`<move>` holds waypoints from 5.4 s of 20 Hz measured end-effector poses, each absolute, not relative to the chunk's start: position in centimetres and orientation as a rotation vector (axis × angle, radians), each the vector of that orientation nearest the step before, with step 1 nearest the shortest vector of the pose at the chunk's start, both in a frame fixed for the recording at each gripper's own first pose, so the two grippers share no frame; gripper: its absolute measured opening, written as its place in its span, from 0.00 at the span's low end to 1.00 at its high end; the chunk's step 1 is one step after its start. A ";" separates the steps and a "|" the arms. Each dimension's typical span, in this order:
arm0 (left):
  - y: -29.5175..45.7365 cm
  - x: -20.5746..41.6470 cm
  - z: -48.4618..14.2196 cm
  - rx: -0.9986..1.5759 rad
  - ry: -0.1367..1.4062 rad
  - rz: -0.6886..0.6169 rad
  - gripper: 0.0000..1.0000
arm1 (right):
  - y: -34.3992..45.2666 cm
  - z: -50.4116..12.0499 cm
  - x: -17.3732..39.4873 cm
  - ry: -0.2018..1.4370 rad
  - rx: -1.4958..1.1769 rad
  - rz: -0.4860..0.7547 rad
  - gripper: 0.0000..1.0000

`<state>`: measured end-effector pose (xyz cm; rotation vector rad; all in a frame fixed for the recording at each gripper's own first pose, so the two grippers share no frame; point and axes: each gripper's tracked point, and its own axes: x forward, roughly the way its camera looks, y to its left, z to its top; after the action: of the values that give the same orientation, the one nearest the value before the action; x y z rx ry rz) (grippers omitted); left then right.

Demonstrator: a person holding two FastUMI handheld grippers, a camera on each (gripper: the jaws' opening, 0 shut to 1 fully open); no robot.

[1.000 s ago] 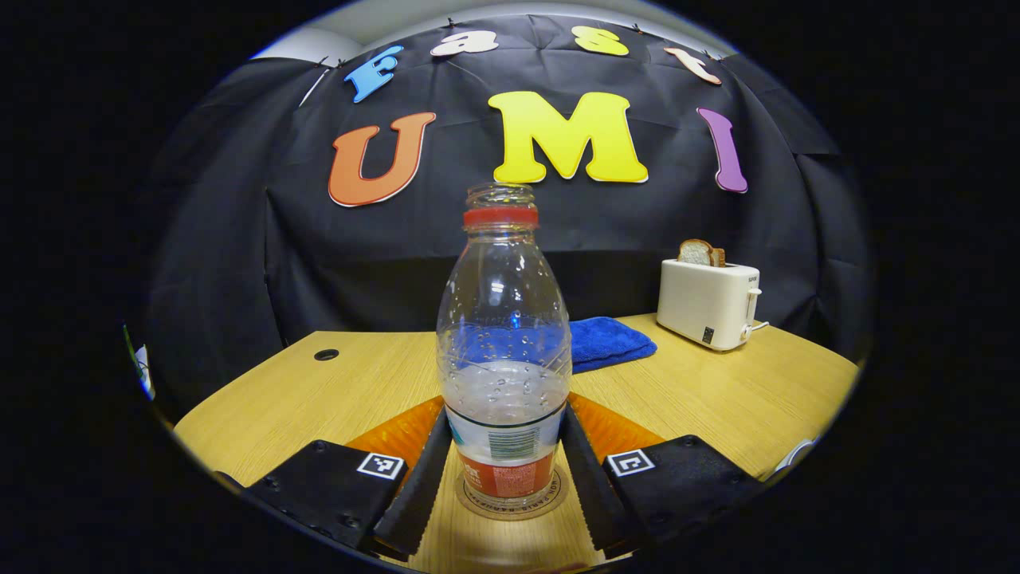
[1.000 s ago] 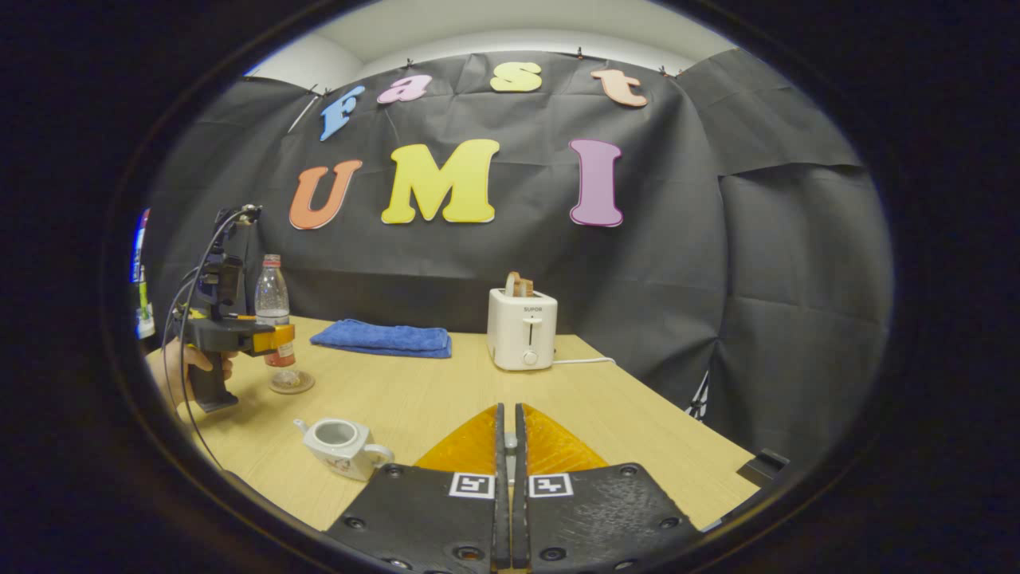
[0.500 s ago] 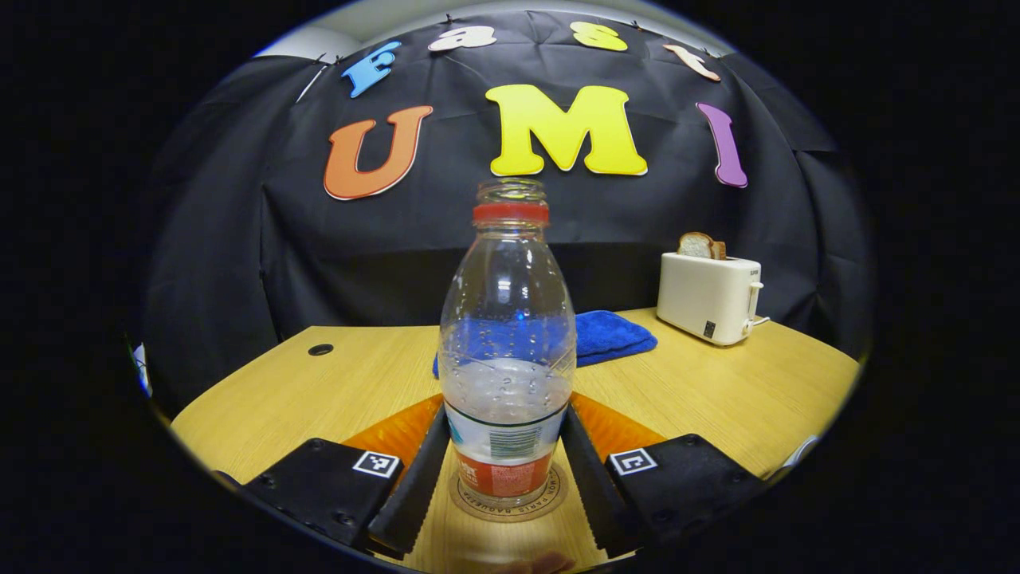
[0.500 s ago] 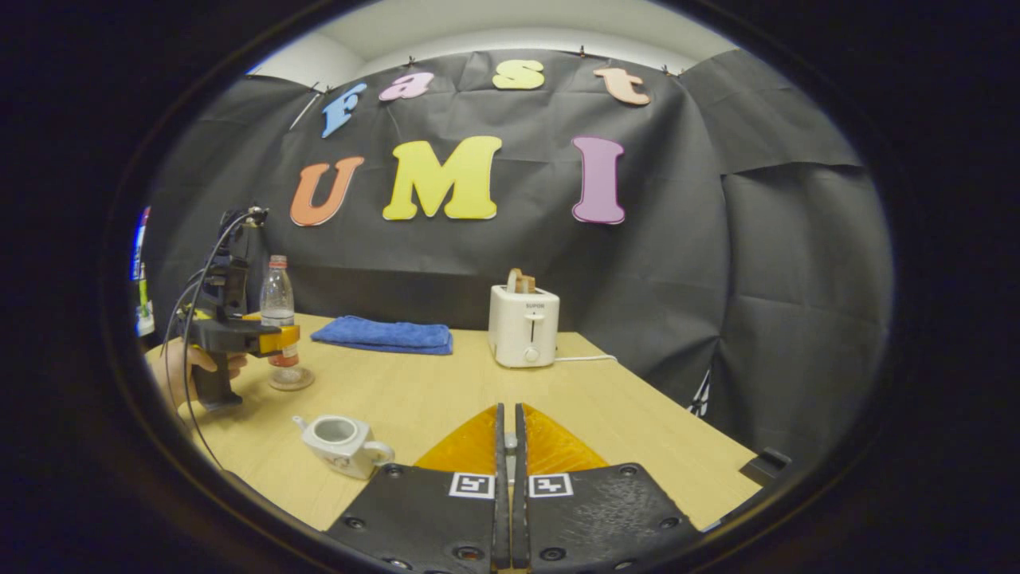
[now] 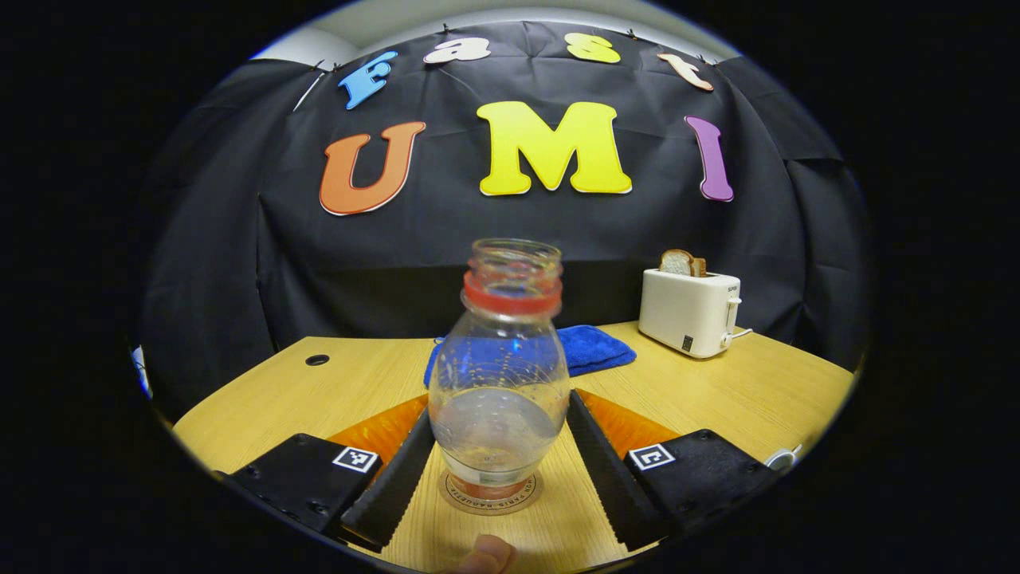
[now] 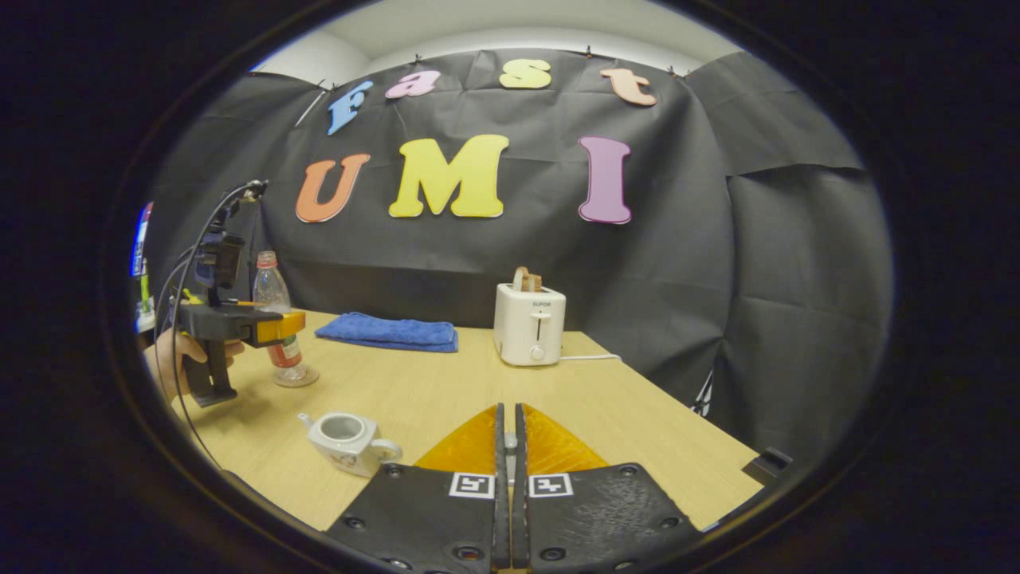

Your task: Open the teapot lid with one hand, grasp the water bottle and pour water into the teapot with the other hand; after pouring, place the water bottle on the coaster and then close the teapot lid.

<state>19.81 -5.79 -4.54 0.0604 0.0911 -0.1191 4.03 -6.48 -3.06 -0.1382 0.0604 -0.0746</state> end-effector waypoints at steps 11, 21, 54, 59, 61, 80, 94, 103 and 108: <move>-4.7 22.0 -5.8 0.045 0.184 -0.119 0.90 | -6.1 -3.3 4.0 0.067 -0.137 -0.068 0.01; -4.4 25.2 -6.2 0.110 0.290 -0.128 0.85 | -6.8 -4.6 4.7 0.098 -0.142 -0.075 0.01; -4.9 22.7 -4.8 0.059 0.267 -0.136 0.98 | -6.2 -4.8 4.8 0.096 -0.161 -0.066 0.01; -5.2 21.1 -3.6 0.027 0.200 -0.156 0.98 | -5.2 -4.7 4.5 0.089 -0.172 -0.044 0.01; -5.1 20.2 -3.5 0.009 0.183 -0.156 0.98 | -4.7 -4.9 4.5 0.090 -0.175 -0.036 0.02; 1.5 6.2 -3.8 -0.004 0.052 -0.088 0.98 | 5.3 -4.4 6.6 0.096 -0.154 0.185 0.01; 2.2 3.6 -4.0 -0.030 0.068 -0.122 0.98 | 7.8 -7.6 9.1 0.169 -0.123 0.235 0.01; 3.2 2.3 -3.5 -0.045 0.090 -0.100 0.98 | 7.3 -4.0 6.9 0.085 -0.121 0.215 0.38; 4.1 0.7 -2.0 -0.049 0.088 -0.066 0.98 | 5.6 -0.2 4.2 -0.002 -0.119 0.171 0.63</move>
<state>0.67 4.09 -2.03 -0.0492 0.0875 -0.0663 4.18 5.64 -0.16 -0.1190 -0.0023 0.1708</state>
